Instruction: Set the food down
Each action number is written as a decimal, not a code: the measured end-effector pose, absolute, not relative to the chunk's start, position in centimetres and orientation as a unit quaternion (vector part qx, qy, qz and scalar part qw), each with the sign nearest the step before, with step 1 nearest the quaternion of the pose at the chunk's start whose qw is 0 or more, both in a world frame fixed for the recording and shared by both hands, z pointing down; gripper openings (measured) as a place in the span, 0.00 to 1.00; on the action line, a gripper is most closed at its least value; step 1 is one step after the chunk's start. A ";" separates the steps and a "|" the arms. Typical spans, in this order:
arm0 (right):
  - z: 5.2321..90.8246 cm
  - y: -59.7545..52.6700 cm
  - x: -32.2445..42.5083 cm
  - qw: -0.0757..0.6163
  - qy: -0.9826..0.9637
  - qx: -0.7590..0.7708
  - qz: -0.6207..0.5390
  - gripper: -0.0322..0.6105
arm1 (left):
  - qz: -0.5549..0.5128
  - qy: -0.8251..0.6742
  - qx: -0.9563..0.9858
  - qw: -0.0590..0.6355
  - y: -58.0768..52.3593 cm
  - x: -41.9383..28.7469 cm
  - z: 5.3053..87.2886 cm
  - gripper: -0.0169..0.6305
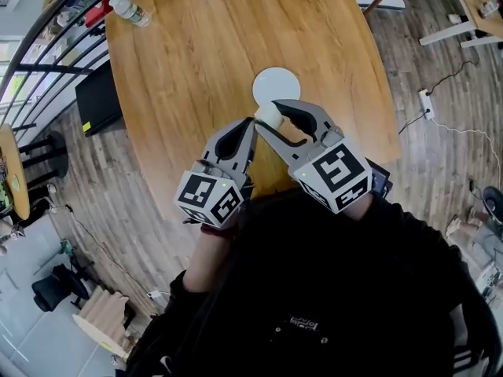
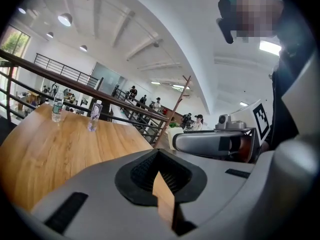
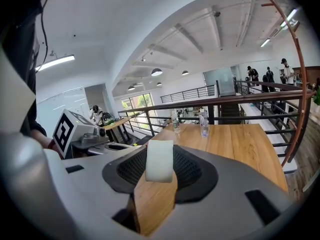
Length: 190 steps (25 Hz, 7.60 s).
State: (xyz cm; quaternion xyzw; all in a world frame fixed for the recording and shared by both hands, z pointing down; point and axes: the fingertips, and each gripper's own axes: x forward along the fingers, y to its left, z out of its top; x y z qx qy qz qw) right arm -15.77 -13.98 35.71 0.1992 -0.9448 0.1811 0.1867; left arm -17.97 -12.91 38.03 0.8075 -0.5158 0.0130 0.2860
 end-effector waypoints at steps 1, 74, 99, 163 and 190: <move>35.9 -14.5 -16.1 0.186 -0.944 0.202 0.184 0.32 | 0.014 -0.519 0.805 0.288 -13.0 -18.5 38.2 0.03; 50.2 -18.5 -17.5 0.285 -0.906 0.204 0.238 0.32 | 0.074 -0.574 0.721 0.380 -9.6 -22.1 44.3 0.03; 57.4 -19.4 -18.1 0.331 -0.889 0.212 0.236 0.32 | 0.089 -0.595 0.688 0.407 -7.5 -22.0 46.1 0.03; 44.5 -17.1 -5.9 0.215 -0.923 0.194 0.254 0.09 | 0.067 -0.507 0.809 0.289 -9.2 -16.5 39.1 0.03; 22.4 -22.5 2.2 0.039 -0.958 0.257 0.123 0.08 | 0.011 -0.451 0.872 0.189 -14.2 -15.6 30.8 0.03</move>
